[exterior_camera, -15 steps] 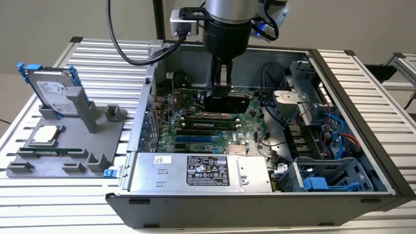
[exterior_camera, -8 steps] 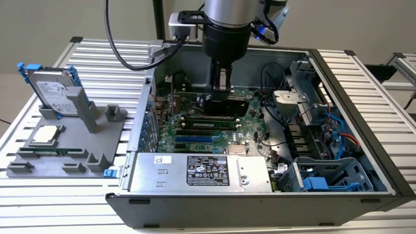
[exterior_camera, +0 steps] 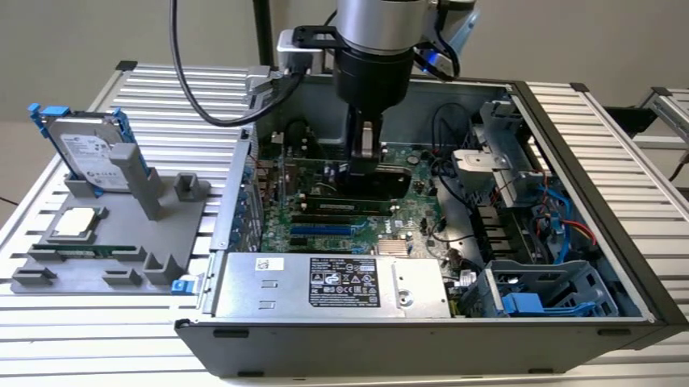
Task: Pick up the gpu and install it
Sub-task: 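Insert the gpu into the slot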
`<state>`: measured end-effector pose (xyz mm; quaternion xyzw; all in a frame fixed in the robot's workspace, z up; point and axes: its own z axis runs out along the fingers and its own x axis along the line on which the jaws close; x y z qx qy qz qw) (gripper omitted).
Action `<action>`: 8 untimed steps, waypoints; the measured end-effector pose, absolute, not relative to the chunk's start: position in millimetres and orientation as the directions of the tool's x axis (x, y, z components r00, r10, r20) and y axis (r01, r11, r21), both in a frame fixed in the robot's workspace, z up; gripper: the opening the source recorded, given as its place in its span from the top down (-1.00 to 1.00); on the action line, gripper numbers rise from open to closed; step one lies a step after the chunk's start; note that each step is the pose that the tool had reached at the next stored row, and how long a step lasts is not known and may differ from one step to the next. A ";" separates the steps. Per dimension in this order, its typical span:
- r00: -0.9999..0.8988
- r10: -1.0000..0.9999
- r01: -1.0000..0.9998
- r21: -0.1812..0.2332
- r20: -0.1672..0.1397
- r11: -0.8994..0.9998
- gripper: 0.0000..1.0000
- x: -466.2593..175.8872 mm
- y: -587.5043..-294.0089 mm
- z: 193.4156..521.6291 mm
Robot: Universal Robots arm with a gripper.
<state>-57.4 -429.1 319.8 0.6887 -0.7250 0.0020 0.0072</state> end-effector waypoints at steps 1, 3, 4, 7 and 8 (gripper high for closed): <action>-0.051 -0.999 -0.999 0.007 0.013 0.051 1.00 -57.6 -430.0 319.3; -0.051 -0.999 -0.999 0.007 0.013 0.051 1.00 -58.0 -431.7 318.5; -0.051 -0.999 -0.999 0.007 0.013 0.051 1.00 -58.4 -432.5 318.1; -0.051 -0.999 -0.999 0.007 0.013 0.051 1.00 -59.0 -434.1 316.7; -0.051 -0.999 -0.999 0.007 0.013 0.051 1.00 -59.2 -434.5 316.3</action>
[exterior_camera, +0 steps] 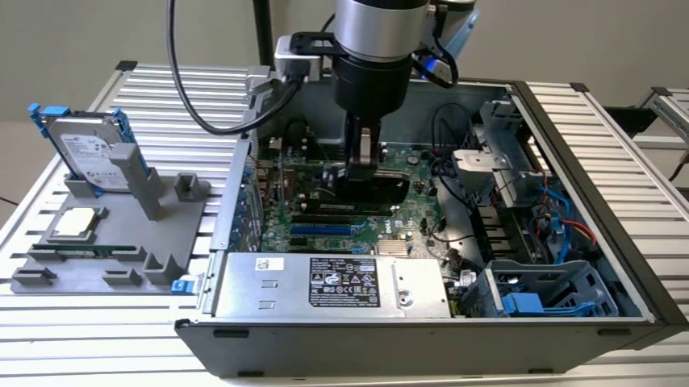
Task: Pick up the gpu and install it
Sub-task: 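Insert the gpu into the slot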
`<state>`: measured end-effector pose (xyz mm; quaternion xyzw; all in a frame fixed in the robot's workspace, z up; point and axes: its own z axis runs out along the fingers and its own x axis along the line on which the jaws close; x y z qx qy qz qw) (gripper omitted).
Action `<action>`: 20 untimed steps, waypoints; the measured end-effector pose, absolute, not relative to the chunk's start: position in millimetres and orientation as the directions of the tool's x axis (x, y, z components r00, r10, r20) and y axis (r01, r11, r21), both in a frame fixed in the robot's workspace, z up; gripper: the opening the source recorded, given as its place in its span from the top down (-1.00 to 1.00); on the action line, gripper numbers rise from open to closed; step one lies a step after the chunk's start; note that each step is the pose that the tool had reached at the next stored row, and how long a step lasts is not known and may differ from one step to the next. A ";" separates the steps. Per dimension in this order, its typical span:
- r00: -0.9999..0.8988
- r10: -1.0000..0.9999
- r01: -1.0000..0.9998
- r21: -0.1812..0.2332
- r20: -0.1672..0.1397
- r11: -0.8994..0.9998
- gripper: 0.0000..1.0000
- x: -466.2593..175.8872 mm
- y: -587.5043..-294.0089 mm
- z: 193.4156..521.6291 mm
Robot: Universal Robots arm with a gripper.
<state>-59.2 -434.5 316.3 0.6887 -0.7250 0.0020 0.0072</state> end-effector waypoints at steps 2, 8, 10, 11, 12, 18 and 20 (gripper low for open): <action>-0.051 -0.999 -0.999 0.007 0.013 0.051 1.00 -59.6 -435.1 315.6; -0.051 -0.999 -0.999 0.007 0.015 0.051 1.00 -59.7 -435.2 315.6; -0.051 -0.999 -0.999 0.007 0.015 0.051 1.00 -59.7 -435.2 315.7; -0.051 -0.999 -0.999 0.007 0.015 0.051 1.00 -59.7 -435.2 315.6; -0.051 -0.999 -0.999 0.007 0.015 0.051 1.00 -59.7 -435.2 315.6; -0.051 -0.999 -0.999 0.007 0.015 0.051 1.00 -61.0 -436.7 313.5; -0.051 -0.999 -0.999 0.007 0.015 0.051 1.00 -62.8 -436.7 311.9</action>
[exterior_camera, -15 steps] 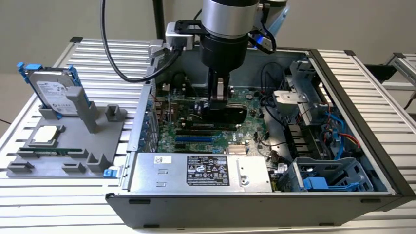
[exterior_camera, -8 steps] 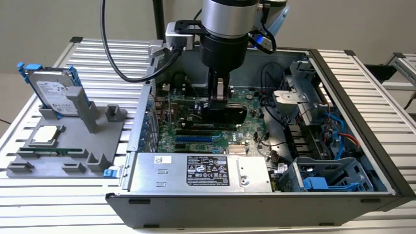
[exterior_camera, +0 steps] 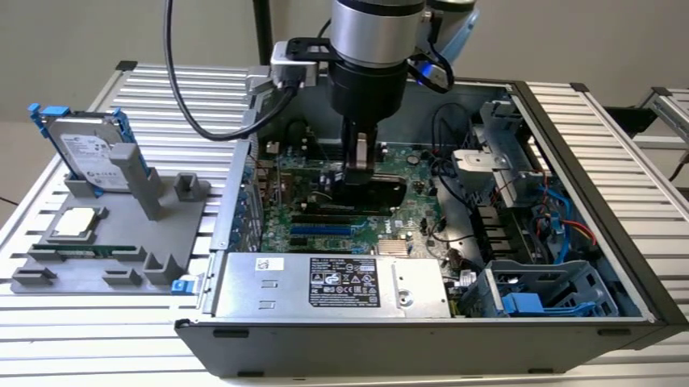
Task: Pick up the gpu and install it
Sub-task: 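Insert the gpu into the slot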
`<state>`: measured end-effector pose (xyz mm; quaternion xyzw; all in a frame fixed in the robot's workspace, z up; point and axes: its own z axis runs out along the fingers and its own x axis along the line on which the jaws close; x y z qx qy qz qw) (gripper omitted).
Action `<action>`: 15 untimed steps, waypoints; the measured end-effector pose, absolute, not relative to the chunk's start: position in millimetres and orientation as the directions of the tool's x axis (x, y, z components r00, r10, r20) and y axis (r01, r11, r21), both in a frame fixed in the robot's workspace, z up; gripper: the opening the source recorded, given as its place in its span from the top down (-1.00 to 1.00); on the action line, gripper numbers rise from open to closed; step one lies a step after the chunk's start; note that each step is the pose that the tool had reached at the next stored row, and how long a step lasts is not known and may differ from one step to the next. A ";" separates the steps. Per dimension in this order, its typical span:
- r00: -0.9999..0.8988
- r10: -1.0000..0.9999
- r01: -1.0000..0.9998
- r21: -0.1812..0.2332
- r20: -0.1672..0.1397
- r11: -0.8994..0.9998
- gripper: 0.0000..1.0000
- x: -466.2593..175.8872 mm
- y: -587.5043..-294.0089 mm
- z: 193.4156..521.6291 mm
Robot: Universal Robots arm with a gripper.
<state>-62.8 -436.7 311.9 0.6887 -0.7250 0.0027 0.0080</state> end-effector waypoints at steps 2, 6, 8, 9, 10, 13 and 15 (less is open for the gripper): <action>-0.051 -0.999 -0.999 0.007 0.015 0.051 1.00 -65.0 -436.7 309.5; -0.051 -0.999 -0.999 0.007 0.015 0.051 1.00 -70.0 -436.8 303.6; -0.051 -0.999 -0.999 0.007 0.015 0.051 1.00 -71.5 -436.8 301.1; -0.051 -0.999 -0.999 0.007 0.015 0.051 1.00 -72.3 -436.7 299.5; -0.051 -0.999 -0.999 0.007 0.015 0.051 1.00 -73.1 -436.7 297.9; -0.051 -0.999 -0.999 0.007 0.015 0.051 1.00 -75.5 -436.8 293.6; -0.051 -0.999 -0.999 0.007 0.015 0.051 1.00 -76.8 -436.9 291.5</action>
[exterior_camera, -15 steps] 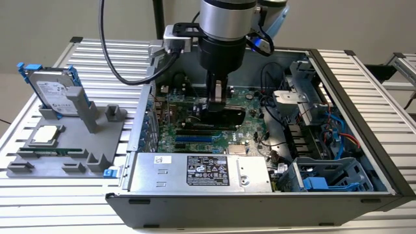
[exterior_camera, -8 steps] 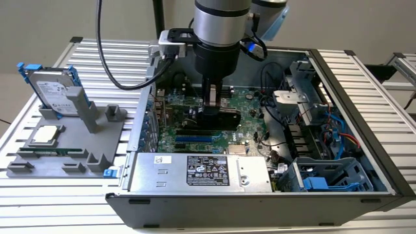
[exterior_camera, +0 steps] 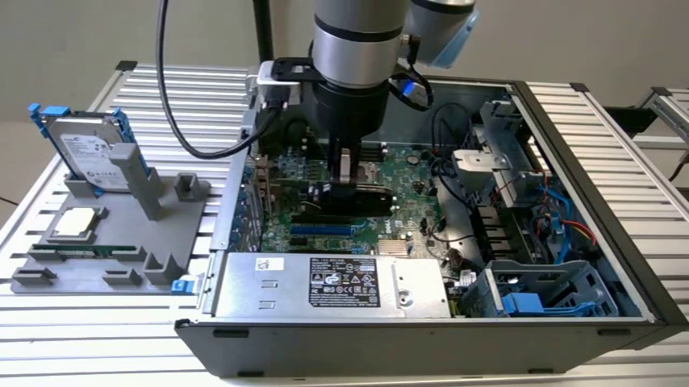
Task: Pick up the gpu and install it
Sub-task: 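Insert the gpu into the slot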
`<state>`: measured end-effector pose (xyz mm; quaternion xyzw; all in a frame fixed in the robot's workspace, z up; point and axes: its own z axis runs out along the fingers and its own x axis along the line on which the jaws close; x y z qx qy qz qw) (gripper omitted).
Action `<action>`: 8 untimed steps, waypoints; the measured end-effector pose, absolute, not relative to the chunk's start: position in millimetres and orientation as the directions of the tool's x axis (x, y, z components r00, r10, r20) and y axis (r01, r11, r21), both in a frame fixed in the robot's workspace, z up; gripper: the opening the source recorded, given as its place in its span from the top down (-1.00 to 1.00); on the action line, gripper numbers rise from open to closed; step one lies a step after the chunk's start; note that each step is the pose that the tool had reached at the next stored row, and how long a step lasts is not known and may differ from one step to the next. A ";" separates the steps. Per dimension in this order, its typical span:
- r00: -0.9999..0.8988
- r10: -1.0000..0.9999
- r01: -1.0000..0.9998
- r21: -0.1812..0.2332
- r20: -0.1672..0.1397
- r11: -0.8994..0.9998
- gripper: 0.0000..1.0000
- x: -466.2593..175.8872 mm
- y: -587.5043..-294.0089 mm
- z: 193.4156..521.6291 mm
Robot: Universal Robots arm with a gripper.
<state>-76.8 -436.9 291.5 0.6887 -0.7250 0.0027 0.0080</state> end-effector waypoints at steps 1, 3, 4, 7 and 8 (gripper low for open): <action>-0.051 -0.999 -0.999 0.007 0.015 0.051 1.00 -77.4 -437.0 290.5; -0.051 -0.999 -0.999 0.007 0.015 0.051 1.00 -78.7 -437.2 288.3; -0.051 -0.999 -0.999 0.007 0.015 0.051 1.00 -79.4 -437.2 287.2; -0.051 -0.999 -0.999 0.007 0.016 0.051 1.00 -82.4 -437.3 282.8; -0.051 -0.999 -0.999 0.007 0.016 0.051 1.00 -83.2 -437.3 281.6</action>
